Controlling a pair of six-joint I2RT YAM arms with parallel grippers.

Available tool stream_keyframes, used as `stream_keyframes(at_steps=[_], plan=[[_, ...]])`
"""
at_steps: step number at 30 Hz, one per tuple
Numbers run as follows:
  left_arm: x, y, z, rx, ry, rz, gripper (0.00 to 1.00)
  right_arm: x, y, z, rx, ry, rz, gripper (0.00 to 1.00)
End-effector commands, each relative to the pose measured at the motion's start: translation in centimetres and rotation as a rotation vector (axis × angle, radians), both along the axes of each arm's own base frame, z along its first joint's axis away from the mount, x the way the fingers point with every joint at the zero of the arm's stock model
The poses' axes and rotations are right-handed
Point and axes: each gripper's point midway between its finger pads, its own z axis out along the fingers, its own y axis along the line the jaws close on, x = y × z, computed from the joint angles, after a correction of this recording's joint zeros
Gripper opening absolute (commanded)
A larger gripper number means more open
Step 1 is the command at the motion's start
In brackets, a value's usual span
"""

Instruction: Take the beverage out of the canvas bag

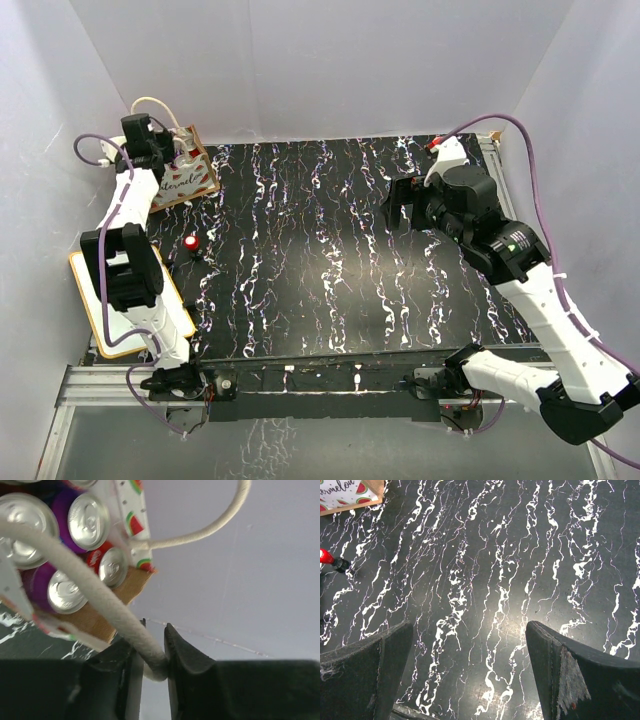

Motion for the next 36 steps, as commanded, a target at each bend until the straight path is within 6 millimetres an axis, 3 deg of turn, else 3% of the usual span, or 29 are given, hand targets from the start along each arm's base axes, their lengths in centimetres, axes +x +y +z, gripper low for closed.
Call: stream_keyframes(at_steps=[1,5,11,20,25,31,36], plan=[[-1.7,-2.3,2.5,-0.083,-0.089,-0.088,0.15,0.9,0.5,2.8,0.033,-0.09,0.007,0.98],[-1.8,-5.2,2.9,-0.103,-0.101,-0.205,0.12,0.9,1.1,2.3,0.048,-0.065,0.022,0.98],[-1.8,-11.6,3.6,-0.106,-0.129,-0.382,0.11,1.1,2.3,2.1,0.082,-0.034,0.054,0.98],[-0.8,-22.6,3.0,-0.095,-0.127,-0.608,0.09,1.0,2.5,2.4,0.093,-0.032,0.063,0.98],[-1.4,-29.6,2.5,-0.098,-0.123,-0.731,0.09,0.7,2.0,2.0,0.087,-0.026,0.047,0.98],[-5.7,-37.8,1.8,-0.065,-0.096,-0.898,0.09,0.7,1.7,1.8,0.081,-0.024,0.033,0.98],[-12.7,-42.3,0.5,-0.02,-0.037,-1.018,0.09,0.7,1.6,1.6,0.071,-0.022,0.031,0.98]])
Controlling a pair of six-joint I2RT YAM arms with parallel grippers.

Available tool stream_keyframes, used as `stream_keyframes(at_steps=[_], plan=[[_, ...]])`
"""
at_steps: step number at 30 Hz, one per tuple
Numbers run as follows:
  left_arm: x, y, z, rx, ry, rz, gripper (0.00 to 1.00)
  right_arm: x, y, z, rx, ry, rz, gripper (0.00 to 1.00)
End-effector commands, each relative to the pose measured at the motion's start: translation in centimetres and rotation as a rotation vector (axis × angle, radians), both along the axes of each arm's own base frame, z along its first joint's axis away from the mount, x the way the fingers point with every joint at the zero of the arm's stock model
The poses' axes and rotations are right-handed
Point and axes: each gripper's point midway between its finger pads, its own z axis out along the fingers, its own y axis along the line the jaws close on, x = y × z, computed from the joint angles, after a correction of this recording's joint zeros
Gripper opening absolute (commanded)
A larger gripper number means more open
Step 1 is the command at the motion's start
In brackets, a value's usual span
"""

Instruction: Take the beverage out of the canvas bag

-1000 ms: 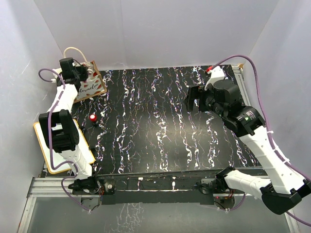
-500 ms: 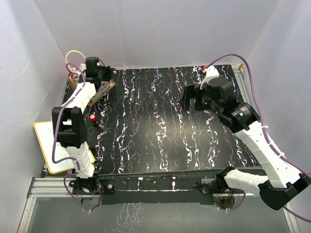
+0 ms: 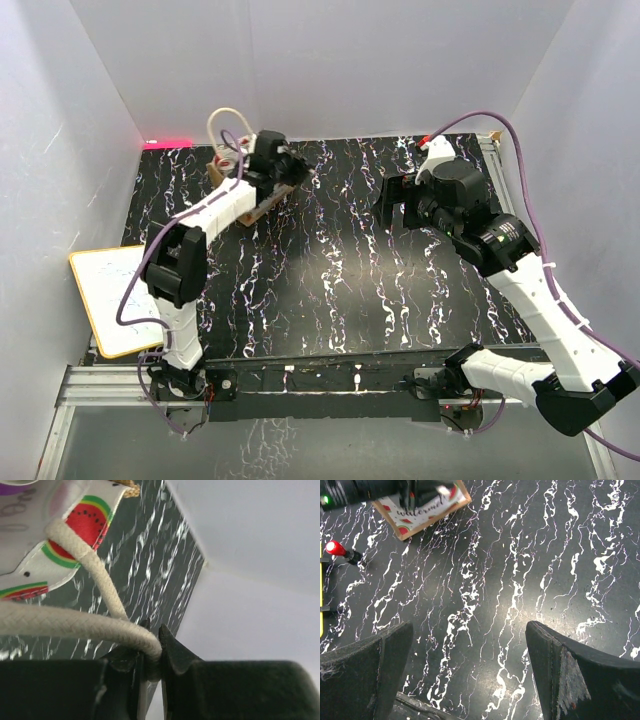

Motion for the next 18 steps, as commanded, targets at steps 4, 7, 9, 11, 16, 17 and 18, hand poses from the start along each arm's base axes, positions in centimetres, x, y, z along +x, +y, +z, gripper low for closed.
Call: stream_keyframes(at_steps=[4,7,9,11,16,17,18], plan=[[-13.3,-7.8,4.1,0.015,-0.03,-0.336,0.1,0.4,0.0,2.4,0.03,-0.077,-0.008,0.98],[-17.4,-7.2,2.8,0.051,0.034,-0.404,0.11,0.5,0.4,2.2,0.031,-0.066,0.006,0.98],[-20.0,-5.8,1.4,0.116,0.068,-0.426,0.11,0.6,0.8,2.0,0.035,-0.053,0.023,0.98],[-22.2,-4.1,0.8,0.155,0.094,-0.426,0.11,0.5,1.4,1.8,0.049,-0.035,0.044,0.98],[-26.9,0.2,0.0,0.12,0.115,-0.362,0.11,-0.1,3.7,0.4,0.104,0.045,0.136,0.98],[-27.6,1.0,-0.1,0.103,0.116,-0.339,0.11,-0.3,4.4,0.0,0.117,0.068,0.168,0.98],[-28.3,1.8,-0.4,0.089,0.126,-0.31,0.11,-0.5,5.2,-0.4,0.129,0.088,0.2,0.98]])
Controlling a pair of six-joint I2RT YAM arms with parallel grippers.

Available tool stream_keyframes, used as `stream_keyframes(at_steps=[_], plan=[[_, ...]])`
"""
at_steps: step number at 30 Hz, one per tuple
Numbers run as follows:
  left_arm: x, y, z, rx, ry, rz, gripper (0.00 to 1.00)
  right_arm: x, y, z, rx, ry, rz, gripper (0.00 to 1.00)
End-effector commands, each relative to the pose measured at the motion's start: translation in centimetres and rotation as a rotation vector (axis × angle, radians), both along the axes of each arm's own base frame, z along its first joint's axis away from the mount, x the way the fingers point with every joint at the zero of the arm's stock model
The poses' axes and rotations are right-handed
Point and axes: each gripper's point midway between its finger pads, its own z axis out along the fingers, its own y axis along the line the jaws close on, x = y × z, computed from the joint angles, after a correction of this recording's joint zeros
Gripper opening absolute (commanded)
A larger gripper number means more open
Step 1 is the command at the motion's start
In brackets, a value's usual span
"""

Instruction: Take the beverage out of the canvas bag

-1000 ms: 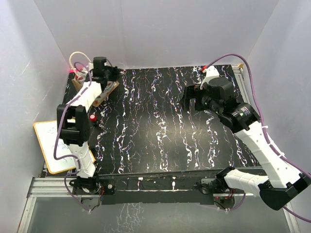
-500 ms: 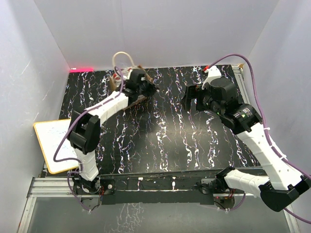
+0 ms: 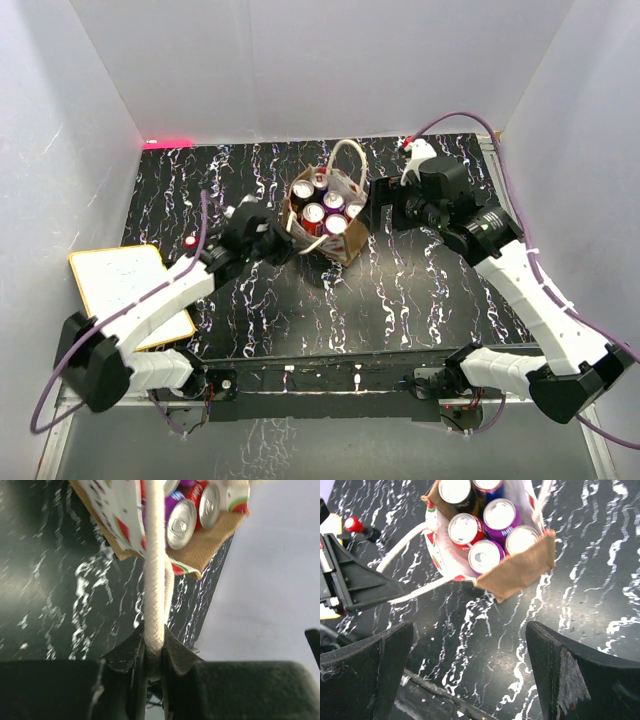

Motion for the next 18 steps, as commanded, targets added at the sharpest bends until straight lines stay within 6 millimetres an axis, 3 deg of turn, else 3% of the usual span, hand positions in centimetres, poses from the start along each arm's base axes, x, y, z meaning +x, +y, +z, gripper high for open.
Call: stream_keyframes(at_steps=[1,7,11,14,18], plan=[[-5.0,3.1,0.0,-0.053,0.055,0.041,0.11,-0.8,3.8,1.1,0.116,0.019,0.154,0.98],[-7.9,6.8,0.1,-0.079,0.044,0.122,0.11,-2.9,7.9,-1.7,0.106,0.149,0.332,0.98],[-8.9,8.1,0.0,-0.063,0.046,0.141,0.11,-4.6,10.1,-4.2,0.056,0.237,0.413,0.97],[-8.6,8.3,0.3,-0.072,0.031,0.16,0.11,-5.1,11.1,-5.4,0.011,0.244,0.413,0.94],[-7.7,7.1,0.5,-0.122,0.031,0.16,0.1,-4.3,12.3,-6.2,-0.041,0.224,0.382,0.91]])
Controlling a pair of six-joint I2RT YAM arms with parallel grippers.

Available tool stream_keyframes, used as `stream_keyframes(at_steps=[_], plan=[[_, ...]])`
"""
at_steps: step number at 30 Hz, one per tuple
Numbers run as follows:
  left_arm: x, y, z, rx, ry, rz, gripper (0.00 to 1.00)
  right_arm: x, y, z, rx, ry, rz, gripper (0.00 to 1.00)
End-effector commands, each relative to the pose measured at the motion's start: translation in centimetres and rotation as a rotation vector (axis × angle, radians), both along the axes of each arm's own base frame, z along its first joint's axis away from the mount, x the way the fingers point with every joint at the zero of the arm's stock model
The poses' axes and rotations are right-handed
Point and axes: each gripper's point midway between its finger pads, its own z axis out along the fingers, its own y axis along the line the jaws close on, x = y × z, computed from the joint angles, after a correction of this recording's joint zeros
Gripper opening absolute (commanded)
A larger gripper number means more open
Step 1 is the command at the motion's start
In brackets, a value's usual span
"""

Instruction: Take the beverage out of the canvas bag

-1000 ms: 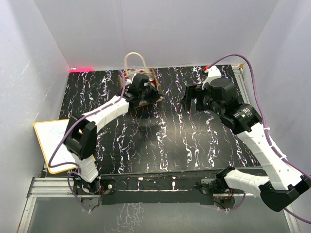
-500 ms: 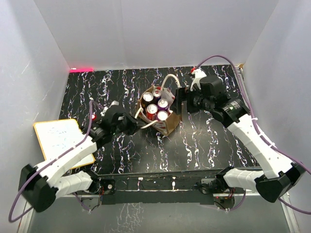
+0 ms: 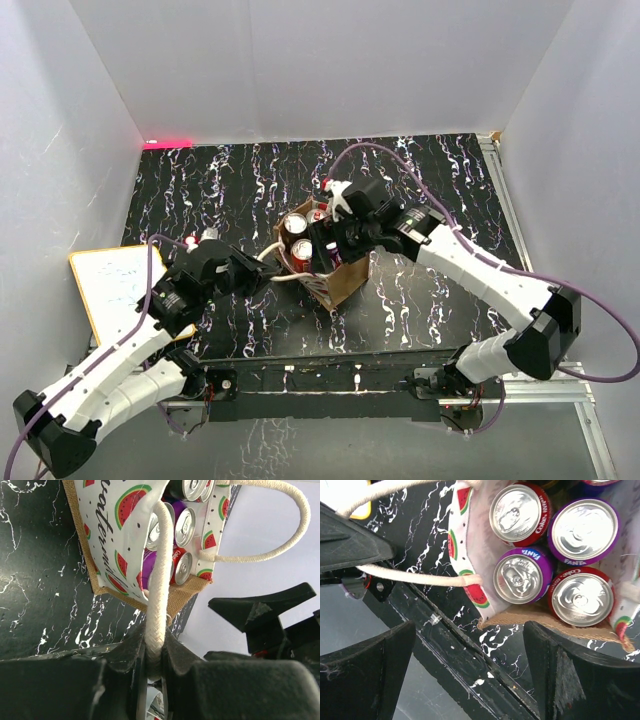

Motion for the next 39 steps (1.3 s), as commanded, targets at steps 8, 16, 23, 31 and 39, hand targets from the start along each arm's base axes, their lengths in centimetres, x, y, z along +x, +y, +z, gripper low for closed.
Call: stream_keyframes(at_steps=[8,16,23,31,39], plan=[[1.1,-2.1,-0.8,0.008,0.035,-0.054,0.07,6.0,2.7,0.3,-0.101,-0.155,-0.162,0.81],[0.0,-1.0,-1.8,0.044,0.044,-0.058,0.06,8.8,2.8,-0.2,-0.165,-0.218,-0.229,0.79],[-1.2,-0.3,-2.8,0.078,0.057,-0.094,0.06,10.4,2.0,-0.9,-0.233,-0.273,-0.267,0.75],[-1.8,-1.0,-2.6,0.137,0.067,-0.215,0.05,11.1,6.9,-0.4,-0.096,-0.271,-0.137,0.7],[-1.3,0.4,-2.5,0.282,0.13,-0.262,0.0,13.6,8.1,-1.5,-0.171,-0.342,-0.088,0.71]])
